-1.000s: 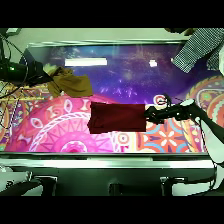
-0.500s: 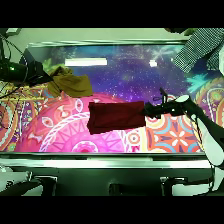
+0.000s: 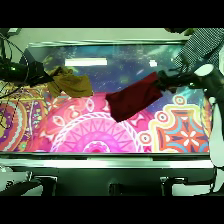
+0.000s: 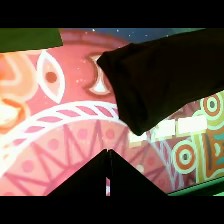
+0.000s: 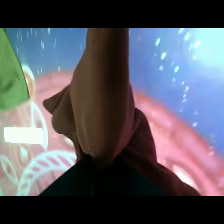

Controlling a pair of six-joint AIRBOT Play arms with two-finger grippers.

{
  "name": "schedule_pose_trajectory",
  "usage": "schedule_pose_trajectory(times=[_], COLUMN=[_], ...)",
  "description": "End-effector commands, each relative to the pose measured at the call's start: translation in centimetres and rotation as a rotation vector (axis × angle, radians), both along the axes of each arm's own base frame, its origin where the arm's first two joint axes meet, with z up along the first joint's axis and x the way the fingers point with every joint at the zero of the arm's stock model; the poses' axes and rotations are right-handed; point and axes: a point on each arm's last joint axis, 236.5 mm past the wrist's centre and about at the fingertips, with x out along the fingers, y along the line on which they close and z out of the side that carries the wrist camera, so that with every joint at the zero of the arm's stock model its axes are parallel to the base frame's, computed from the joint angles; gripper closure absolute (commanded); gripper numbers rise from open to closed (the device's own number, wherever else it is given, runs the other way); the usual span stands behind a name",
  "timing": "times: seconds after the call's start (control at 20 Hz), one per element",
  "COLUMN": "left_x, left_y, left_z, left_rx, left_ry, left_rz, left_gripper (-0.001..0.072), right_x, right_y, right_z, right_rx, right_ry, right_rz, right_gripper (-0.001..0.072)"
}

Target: Fold the clothes and pants, and hang the long-sleeved shirts on hangers.

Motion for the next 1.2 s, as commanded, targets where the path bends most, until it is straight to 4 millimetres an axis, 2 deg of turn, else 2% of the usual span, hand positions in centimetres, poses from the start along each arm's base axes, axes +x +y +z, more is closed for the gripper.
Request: schedule_pose_trajectory(times=[0.0,0.15,0.25,0.4,0.5,0.6,0.7,0.85,0.95,1.15], left_x=[0.1,0.4,0.7,0.9,0.9,0.8,0.8,0.8,0.8,0.8], left_y=[0.0,0.1,0.4,1.0,1.0,1.0,1.0,1.0,1.0,1.0], left_z=[-0.2,-0.2,-0.2,-0.4,-0.4,-0.4,-0.4,-0.4,-0.4,-0.4], left_rx=[0.004,0.008,0.017,0.042,0.042,0.042,0.042,0.042,0.042,0.042], left_ry=[0.001,-0.007,-0.016,-0.019,-0.019,-0.019,-0.018,-0.017,-0.016,-0.016], left_rz=[-0.005,0.003,0.011,0.024,0.024,0.024,0.024,0.023,0.023,0.023], left_gripper=[0.0687,0.0687,0.0687,0.0687,0.0687,0.0687,0.0687,0.0687,0.0687,0.0687], right_x=[2.4,3.0,2.4,-0.3,-3.0,-6.2,-10.3,-16.9,-20.3,-27.2], right_y=[-6.8,-14.9,-21.1,-30.5,-35.1,-38.2,-39.9,-40.6,-40.1,-37.8], right_z=[3.0,4.5,5.0,4.7,4.2,3.1,0.7,-3.7,-5.8,-9.7], right_rx=[-0.008,-0.029,-0.068,-0.113,-0.126,-0.124,-0.164,-0.223,-0.225,-0.232], right_ry=[-0.06,-0.111,-0.136,-0.121,-0.085,-0.019,0.107,0.315,0.377,0.48], right_rz=[-0.189,-0.366,-0.496,-0.722,-0.834,-0.902,-0.918,-0.936,-0.972,-1.042], right_gripper=[0.0686,0.0686,0.0686,0.0686,0.0686,0.0686,0.0686,0.0686,0.0686,0.0688])
